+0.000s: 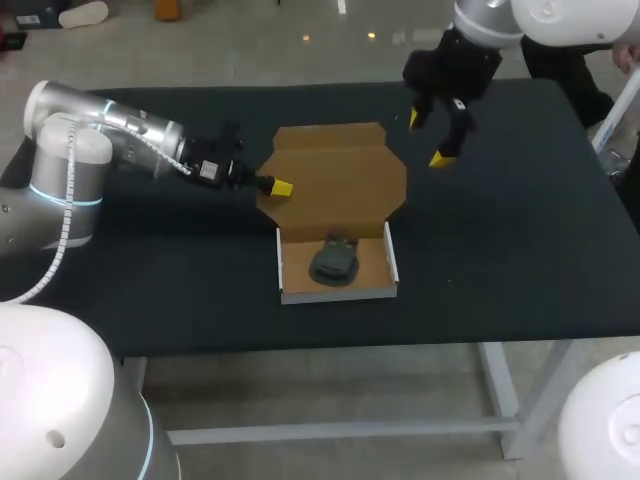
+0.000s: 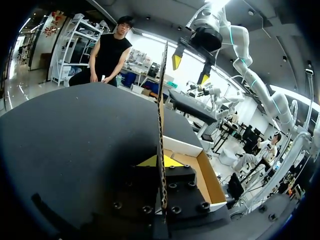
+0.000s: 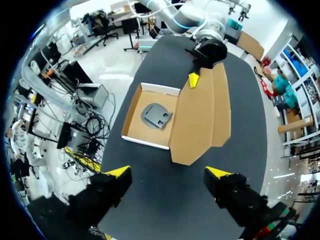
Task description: Assemble the packaging by folding the flat box into shape, placing the metal phone stand inside, and closing the box properly
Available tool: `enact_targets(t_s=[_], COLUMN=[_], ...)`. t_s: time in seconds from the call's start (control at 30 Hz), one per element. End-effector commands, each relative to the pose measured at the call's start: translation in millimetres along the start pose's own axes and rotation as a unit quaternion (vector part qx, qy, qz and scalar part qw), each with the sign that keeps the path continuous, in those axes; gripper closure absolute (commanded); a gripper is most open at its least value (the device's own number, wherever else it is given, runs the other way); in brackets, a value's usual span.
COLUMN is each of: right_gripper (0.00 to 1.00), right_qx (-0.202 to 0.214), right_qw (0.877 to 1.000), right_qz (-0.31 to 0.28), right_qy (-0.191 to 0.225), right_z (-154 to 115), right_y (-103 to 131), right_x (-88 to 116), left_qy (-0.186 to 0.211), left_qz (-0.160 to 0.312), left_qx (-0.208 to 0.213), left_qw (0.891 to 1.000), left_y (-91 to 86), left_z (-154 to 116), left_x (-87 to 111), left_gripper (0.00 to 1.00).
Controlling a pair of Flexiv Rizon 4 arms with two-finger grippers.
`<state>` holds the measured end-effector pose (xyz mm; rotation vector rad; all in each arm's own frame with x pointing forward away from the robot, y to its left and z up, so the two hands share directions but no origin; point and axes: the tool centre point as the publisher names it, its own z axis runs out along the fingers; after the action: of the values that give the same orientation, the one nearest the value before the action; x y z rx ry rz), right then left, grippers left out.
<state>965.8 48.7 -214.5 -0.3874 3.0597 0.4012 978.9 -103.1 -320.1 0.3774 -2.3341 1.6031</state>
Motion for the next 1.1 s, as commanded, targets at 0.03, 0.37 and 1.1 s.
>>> enact_targets(t_s=[0.03, 0.37, 1.1], right_gripper=[0.0, 0.0, 0.0], right_qx=[0.009, 0.029, 0.049], right_qw=[1.0, 0.999, 0.998], right_qz=[0.004, 0.032, 0.033], right_qy=[0.006, 0.008, 0.005], right_z=[-0.4, -5.9, -7.8], right_y=[7.2, 15.9, 46.0], right_x=[-8.5, -18.8, -20.3], left_qy=[0.002, -0.033, -0.1], left_qz=[0.0, 0.082, 0.175], left_qx=[0.0, -0.006, -0.051], left_qw=[1.0, 0.996, 0.978], left_y=[0.6, 6.0, 13.1], left_z=[-0.9, -2.9, 8.4], left_x=[-1.4, 20.0, 42.1], left_gripper=[1.0, 1.0, 1.0])
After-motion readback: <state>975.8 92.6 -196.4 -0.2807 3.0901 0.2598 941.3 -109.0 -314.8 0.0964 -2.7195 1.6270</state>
